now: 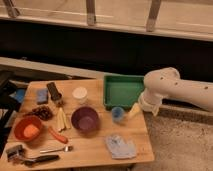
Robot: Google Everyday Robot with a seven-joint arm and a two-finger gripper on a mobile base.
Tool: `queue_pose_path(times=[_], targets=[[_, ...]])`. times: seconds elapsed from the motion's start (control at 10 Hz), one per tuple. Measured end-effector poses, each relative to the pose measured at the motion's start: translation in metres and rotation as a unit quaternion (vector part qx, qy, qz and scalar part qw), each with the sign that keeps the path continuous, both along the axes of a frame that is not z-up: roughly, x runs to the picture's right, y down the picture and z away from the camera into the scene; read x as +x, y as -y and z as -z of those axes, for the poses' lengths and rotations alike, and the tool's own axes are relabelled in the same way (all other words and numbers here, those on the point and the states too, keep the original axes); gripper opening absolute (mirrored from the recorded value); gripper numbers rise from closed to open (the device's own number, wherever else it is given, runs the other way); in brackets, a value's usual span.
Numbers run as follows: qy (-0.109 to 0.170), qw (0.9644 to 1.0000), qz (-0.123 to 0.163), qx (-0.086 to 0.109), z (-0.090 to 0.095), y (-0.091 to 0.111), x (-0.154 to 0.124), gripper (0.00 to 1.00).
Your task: Place towel in purple bowl
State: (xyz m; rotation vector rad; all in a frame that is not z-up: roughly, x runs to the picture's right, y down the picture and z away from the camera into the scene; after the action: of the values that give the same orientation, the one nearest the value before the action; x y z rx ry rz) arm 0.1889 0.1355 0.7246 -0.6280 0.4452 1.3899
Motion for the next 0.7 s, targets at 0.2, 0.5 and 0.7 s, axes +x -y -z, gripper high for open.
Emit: queue_pose_path(times=[0.2,0.5,0.7], targets=[[0.005,0.9993,0.025,-0.027,-0.014,-0.021,-0.020,0.78],[0.022,0.9960,0.047,-0.073,-0.030,-0.061,-0.048,0.78],[0.031,0.9941,0.046,-0.093,-0.032,-0.079,-0.058,0.78]])
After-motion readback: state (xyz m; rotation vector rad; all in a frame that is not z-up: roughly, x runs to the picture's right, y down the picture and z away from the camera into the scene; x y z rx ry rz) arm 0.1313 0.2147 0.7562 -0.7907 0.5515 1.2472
